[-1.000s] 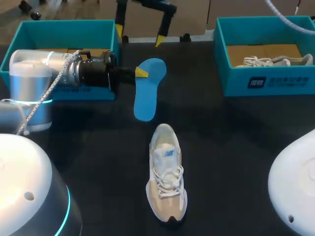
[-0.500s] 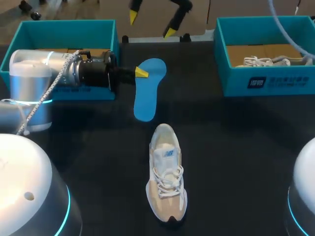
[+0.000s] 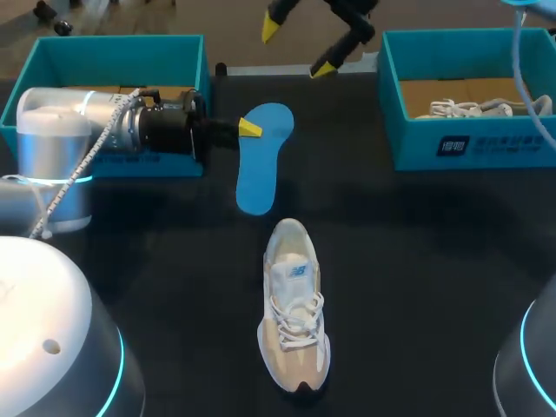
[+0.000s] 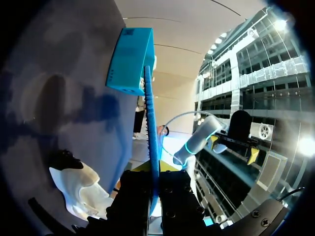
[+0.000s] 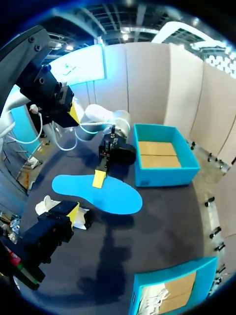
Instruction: Take the shoe out of the shoebox, open the shoe tongue, remove and reinsert the insole, then place the shoe into the shoebox
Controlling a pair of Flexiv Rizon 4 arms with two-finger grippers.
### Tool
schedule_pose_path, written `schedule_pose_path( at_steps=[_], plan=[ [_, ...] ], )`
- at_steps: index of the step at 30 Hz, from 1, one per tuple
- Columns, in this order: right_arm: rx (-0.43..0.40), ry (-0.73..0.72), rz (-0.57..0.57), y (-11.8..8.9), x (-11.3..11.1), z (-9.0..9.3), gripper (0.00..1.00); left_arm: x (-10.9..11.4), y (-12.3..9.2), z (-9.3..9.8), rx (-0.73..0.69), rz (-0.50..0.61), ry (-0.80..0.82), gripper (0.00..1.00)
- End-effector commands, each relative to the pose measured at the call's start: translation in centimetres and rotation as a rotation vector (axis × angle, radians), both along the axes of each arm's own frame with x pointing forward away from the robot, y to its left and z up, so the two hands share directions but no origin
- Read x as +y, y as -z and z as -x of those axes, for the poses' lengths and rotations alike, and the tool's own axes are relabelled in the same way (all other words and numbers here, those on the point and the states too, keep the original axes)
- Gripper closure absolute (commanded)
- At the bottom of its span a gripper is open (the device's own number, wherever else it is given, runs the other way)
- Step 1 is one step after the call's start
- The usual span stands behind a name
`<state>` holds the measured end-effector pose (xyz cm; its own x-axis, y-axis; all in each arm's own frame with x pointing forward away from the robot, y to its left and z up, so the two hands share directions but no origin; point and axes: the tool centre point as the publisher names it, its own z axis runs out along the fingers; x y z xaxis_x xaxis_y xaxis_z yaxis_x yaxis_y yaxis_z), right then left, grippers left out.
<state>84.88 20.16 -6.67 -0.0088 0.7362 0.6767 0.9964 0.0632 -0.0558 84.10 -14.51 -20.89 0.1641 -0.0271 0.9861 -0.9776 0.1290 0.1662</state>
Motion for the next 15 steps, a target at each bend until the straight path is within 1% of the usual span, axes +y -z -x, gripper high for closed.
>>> schedule_pose_path(
  at_steps=[1, 3, 9, 11, 14, 15],
  plan=[
    [0.002, 0.034, -0.428, 1.1, -1.4, 0.4, 0.0, 0.0, -0.1, 0.2, 0.0, -0.002, -0.004, 1.0],
    [0.007, 0.037, -0.468, 1.5, -1.7, 0.3, 0.0, 0.0, -0.1, 0.2, 0.0, -0.002, -0.004, 1.0],
    [0.008, 0.047, -0.524, 2.1, -2.0, 0.4, 0.0, 0.0, -0.1, 0.2, 0.0, -0.002, -0.004, 1.0],
    [0.016, 0.051, -0.523, 2.1, -2.0, 0.4, 0.0, 0.0, -0.1, 0.2, 0.0, -0.002, -0.004, 1.0],
    [0.015, 0.047, -0.541, 2.3, -2.1, 0.3, 0.0, 0.0, -0.1, 0.2, 0.0, -0.002, -0.004, 1.0],
    [0.001, 0.035, -0.563, 2.4, -2.2, 0.3, 0.0, 0.0, -0.1, 0.2, 0.0, -0.002, -0.004, 1.0]
  ],
)
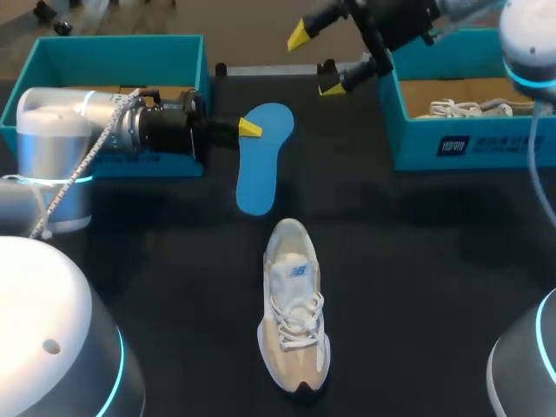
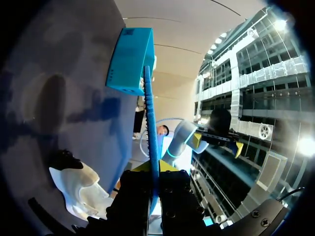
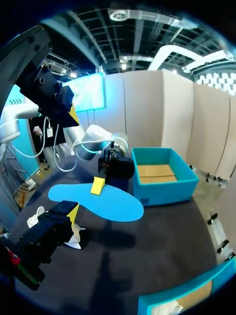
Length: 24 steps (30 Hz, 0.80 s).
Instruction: Take the shoe out of the shoebox, open the shoe tongue, remove and reinsert the insole, then place the shoe into the shoebox
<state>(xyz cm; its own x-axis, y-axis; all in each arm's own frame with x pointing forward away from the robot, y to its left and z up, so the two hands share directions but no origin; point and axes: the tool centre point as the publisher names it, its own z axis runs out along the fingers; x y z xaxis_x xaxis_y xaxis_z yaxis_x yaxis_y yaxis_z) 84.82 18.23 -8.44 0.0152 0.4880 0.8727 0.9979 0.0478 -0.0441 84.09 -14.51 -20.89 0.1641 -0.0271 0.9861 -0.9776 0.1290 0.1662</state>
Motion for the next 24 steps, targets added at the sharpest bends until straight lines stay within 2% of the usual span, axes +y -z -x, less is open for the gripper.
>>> schedule_pose_path(
  at_steps=[1, 9, 14, 21, 24],
  plan=[
    [-0.015, 0.003, -0.251, 0.7, -0.3, 0.3, 0.0, 0.0, -0.1, 0.2, 0.0, -0.002, -0.004, 1.0],
    [-0.018, 0.017, -0.29, 1.8, -0.8, 0.6, 0.0, 0.0, -0.1, 0.2, 0.0, -0.002, -0.004, 1.0],
    [-0.01, 0.019, -0.307, 2.3, -1.1, 0.5, 0.0, 0.5, -0.7, -0.2, -0.062, 0.016, -0.018, 1.0],
    [-0.012, 0.019, -0.334, 2.7, -1.3, 0.5, 0.0, 1.3, -2.6, -0.4, -0.297, 0.048, -0.041, 1.0],
    [-0.016, 0.025, -0.358, 2.8, -1.4, 0.5, 0.0, 1.3, -3.7, -0.4, -0.456, 0.064, -0.05, 1.0]
  ],
)
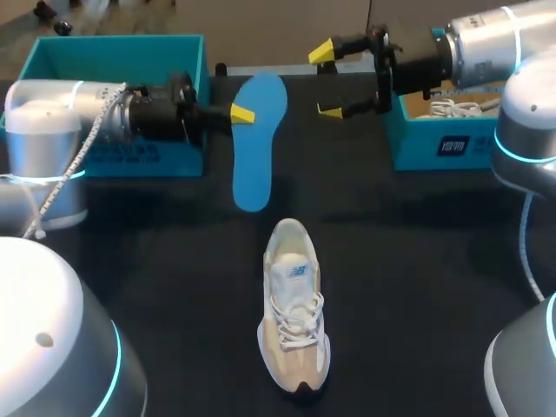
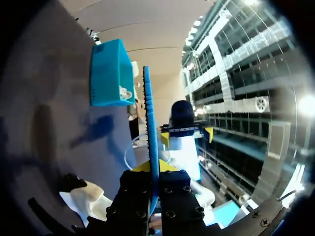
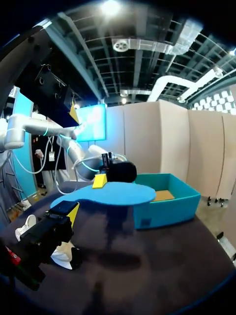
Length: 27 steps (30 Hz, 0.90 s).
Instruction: Take the shoe out of the shoebox, open the shoe tongue, remove and reinsert the insole, then place the shoe into the shoebox
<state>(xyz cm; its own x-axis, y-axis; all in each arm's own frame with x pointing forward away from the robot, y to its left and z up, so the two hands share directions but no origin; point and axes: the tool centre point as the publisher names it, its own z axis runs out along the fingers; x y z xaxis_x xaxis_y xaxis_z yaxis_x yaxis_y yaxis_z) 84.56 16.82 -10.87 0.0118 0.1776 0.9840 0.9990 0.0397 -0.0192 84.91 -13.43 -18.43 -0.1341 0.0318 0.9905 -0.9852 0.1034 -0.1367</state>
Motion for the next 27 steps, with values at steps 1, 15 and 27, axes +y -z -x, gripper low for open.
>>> schedule_pose_path(
  at_steps=[1, 15, 27],
  plan=[
    [-0.006, 0.009, -0.031, 0.4, 0.0, 0.2, 0.0, 0.2, -1.6, 0.5, -0.214, 0.02, -0.044, 1.0],
    [-0.006, 0.009, -0.031, 0.4, 0.0, 0.2, 0.0, 0.9, -4.2, 1.5, -1.109, 0.042, -0.2, 1.0],
    [-0.006, 0.009, -0.031, 0.4, 0.0, 0.2, 0.0, 1.6, -5.8, 1.1, -1.411, 0.148, -0.17, 1.0]
  ],
)
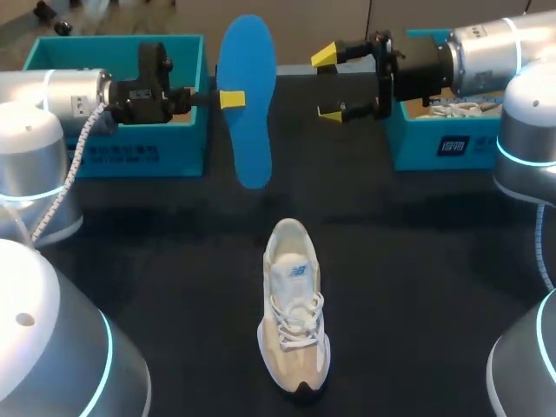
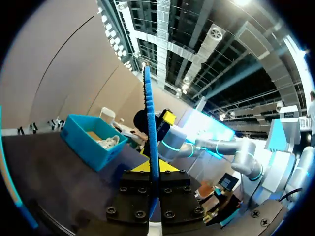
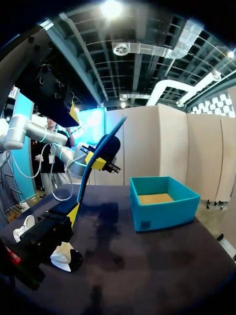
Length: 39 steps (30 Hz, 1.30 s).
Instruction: Take the shoe out of the shoebox, open the shoe tongue, remove and reinsert the insole, then place the shoe into the shoebox
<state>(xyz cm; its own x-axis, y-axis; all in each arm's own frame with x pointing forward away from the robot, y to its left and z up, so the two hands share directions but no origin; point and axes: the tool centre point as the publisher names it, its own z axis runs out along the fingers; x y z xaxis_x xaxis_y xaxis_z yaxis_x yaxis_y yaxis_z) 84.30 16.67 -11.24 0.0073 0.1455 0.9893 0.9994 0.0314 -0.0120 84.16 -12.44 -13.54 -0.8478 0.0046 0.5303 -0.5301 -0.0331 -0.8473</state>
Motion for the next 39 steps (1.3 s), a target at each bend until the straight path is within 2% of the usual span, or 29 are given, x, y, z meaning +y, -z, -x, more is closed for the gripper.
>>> schedule_pose_path(
  at_steps=[1, 3, 5, 6, 7, 20, 27, 29, 30, 39],
  plan=[
    [0.0, 0.001, 0.001, 0.0, 0.2, 0.0, 0.0, 0.8, -1.0, 0.1, -0.612, 0.073, -0.014, 1.0],
    [0.0, 0.001, 0.001, 0.0, 0.2, 0.0, 0.0, 1.6, -1.3, -0.7, -0.722, 0.105, 0.015, 1.0],
    [0.0, 0.001, 0.001, 0.0, 0.2, 0.0, 0.0, 1.9, -1.4, -1.2, -0.881, 0.077, 0.085, 1.0],
    [0.0, 0.001, 0.001, 0.0, 0.2, 0.0, 0.0, 2.1, -1.2, -1.2, -1.056, 0.092, 0.115, 1.0],
    [0.0, 0.001, 0.001, 0.0, 0.2, 0.0, 0.0, 2.4, -0.9, -1.2, -1.16, 0.058, 0.164, 1.0],
    [0.0, 0.001, 0.001, 0.0, 0.2, 0.0, 0.0, 2.4, -0.9, -1.2, -1.16, 0.058, 0.164, 1.0],
    [0.0, 0.001, 0.001, 0.0, 0.2, 0.0, 0.0, 2.7, -0.9, -1.4, -1.542, 0.121, 0.11, 1.0],
    [0.0, 0.001, 0.001, 0.0, 0.2, 0.0, 0.0, 2.4, -1.1, -1.7, -1.669, 0.084, 0.083, 1.0],
    [0.0, 0.001, 0.001, 0.0, 0.2, 0.0, 0.0, 2.3, -1.4, -2.0, -1.673, 0.049, 0.045, 1.0],
    [0.0, 0.001, 0.001, 0.0, 0.2, 0.0, 0.0, 2.3, -1.4, -2.0, -1.673, 0.049, 0.045, 1.0]
  ],
)
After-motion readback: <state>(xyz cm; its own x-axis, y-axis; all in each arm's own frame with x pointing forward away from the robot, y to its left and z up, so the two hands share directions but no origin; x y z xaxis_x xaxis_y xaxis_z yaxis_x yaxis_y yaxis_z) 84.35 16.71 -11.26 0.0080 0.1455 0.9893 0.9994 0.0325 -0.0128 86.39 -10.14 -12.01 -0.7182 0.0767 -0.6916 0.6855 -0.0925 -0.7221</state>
